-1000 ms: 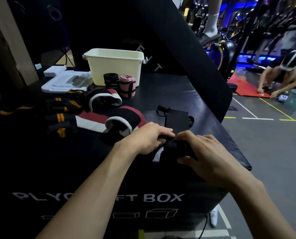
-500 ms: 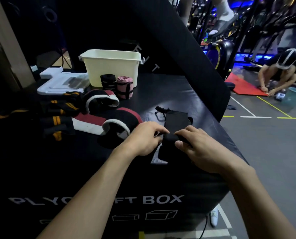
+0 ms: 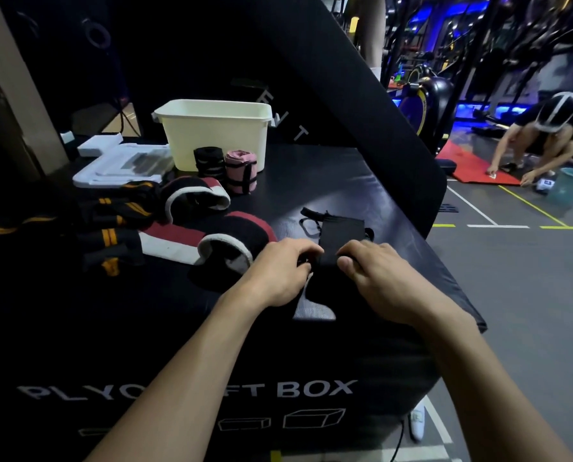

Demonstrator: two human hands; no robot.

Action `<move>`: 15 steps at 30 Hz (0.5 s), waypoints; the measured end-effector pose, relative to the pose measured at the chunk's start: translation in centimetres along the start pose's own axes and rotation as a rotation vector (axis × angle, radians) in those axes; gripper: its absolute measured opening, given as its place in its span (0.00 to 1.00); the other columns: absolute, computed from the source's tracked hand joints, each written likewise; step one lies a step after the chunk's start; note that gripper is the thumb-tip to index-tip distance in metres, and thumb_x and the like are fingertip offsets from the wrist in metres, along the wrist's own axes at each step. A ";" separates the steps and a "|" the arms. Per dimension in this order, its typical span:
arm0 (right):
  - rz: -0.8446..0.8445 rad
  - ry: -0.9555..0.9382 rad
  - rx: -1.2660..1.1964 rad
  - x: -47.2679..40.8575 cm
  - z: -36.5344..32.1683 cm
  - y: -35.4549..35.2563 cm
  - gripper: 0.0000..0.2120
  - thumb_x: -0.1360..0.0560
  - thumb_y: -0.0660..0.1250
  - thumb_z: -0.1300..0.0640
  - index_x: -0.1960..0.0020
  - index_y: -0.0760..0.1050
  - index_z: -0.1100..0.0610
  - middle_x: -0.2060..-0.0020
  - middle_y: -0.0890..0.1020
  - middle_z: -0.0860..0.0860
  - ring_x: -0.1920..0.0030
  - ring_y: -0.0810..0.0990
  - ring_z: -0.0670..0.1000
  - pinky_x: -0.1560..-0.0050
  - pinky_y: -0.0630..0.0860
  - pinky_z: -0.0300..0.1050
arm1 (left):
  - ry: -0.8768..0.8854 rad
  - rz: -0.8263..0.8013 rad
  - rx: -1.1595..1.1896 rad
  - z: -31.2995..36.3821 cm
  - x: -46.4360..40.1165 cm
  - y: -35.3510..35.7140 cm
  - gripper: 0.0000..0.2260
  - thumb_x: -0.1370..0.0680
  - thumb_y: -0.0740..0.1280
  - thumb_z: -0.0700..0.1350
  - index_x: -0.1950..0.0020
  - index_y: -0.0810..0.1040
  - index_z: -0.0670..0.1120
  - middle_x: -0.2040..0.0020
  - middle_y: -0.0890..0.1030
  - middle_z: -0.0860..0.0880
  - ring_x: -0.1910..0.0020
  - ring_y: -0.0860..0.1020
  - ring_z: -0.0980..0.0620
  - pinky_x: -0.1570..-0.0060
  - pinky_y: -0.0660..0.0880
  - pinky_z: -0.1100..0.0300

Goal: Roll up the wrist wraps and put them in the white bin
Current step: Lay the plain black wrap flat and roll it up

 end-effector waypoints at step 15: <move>0.341 0.096 -0.143 -1.6 0.3 -0.1 0.11 0.19 0.62 0.41 0.43 0.70 0.47 0.46 0.77 0.45 0.41 0.73 0.55 0.47 0.63 0.52 | -0.058 -0.038 -0.045 0.5 0.8 0.8 0.16 0.15 0.55 0.50 0.31 0.75 0.51 0.34 0.81 0.46 0.32 0.75 0.44 0.42 0.61 0.54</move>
Point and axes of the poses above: each hand's wrist, its own x-axis away from the middle knuckle, its own y-axis out of the palm, z = x × y, the point moved 5 cm from there along -x, towards the middle knuckle
